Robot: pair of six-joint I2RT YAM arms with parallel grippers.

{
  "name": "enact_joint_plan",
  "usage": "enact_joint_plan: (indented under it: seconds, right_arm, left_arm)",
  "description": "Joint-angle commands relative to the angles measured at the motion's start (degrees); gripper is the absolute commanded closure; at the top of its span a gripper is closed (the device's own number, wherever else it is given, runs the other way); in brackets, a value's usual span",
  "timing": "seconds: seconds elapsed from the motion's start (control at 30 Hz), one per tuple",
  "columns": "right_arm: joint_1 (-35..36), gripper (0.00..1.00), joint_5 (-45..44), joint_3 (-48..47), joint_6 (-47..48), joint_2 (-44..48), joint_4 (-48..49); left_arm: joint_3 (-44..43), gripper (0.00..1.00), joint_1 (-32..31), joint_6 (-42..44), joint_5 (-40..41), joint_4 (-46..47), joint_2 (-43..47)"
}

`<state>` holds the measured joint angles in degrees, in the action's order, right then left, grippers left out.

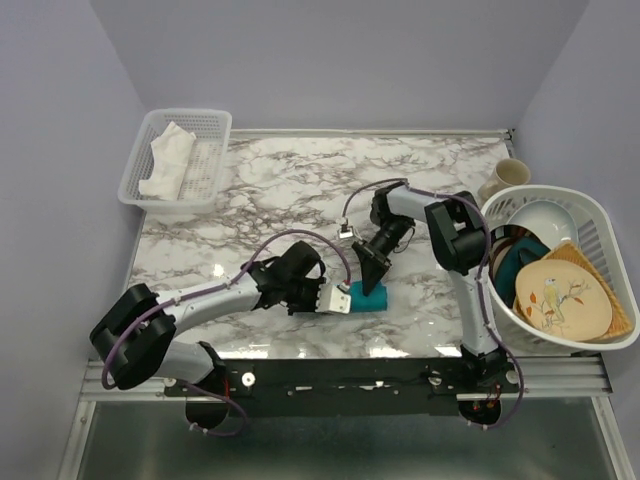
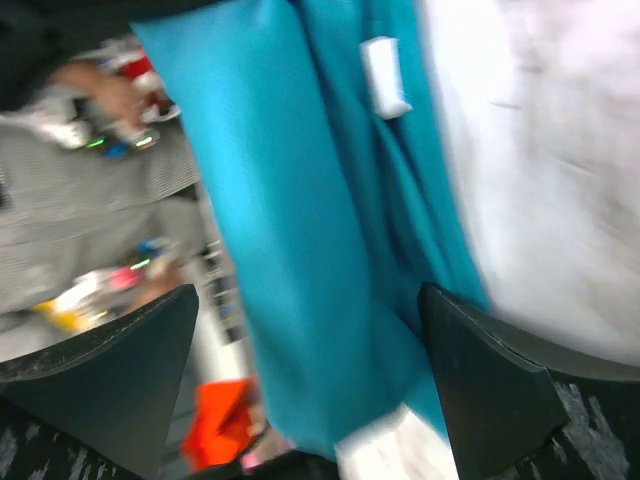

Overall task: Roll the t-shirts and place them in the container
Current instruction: Roll the T-shirt to the center of the board.

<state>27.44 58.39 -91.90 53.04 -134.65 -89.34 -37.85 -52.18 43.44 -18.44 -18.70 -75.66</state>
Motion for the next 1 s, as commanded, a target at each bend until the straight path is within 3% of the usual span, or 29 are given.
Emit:
enact_joint_plan:
  seconds: [0.0, 0.27, 0.4, 0.43, 0.53, 0.7, 0.97]
  right_arm:
    - [-7.31, 0.00, -4.16, 0.75, -1.17, 12.46, 10.54]
    - [-8.63, 0.00, -14.42, 19.28, -7.86, 41.19, 35.44]
    - [-5.83, 0.00, -21.12, 33.68, -4.79, 58.41, 50.79]
    - [-5.21, 0.00, -21.30, 39.72, -3.13, 66.02, 52.76]
    - [-1.87, 0.00, -21.39, 49.84, 3.90, 76.95, 57.95]
    - [8.49, 0.00, -25.25, 56.56, 6.91, 79.90, 61.64]
    - [14.47, 0.00, -25.69, 53.23, -0.12, 64.97, 67.01]
  left_arm:
    - [-4.69, 0.96, 5.16, 3.29, -17.14, -15.74, -2.56]
    - [-19.25, 0.93, 12.45, 14.12, -30.77, -34.97, -19.07]
    - [-26.66, 0.93, 15.35, 19.31, -35.08, -44.31, -30.13]
    - [-27.62, 0.93, 15.97, 19.40, -36.13, -46.49, -31.64]
    - [-31.40, 0.93, 17.90, 21.68, -37.11, -49.59, -36.83]
    - [-37.47, 0.92, 19.75, 23.71, -38.43, -56.27, -44.29]
    - [-38.71, 0.91, 21.42, 21.16, -38.78, -55.74, -46.68]
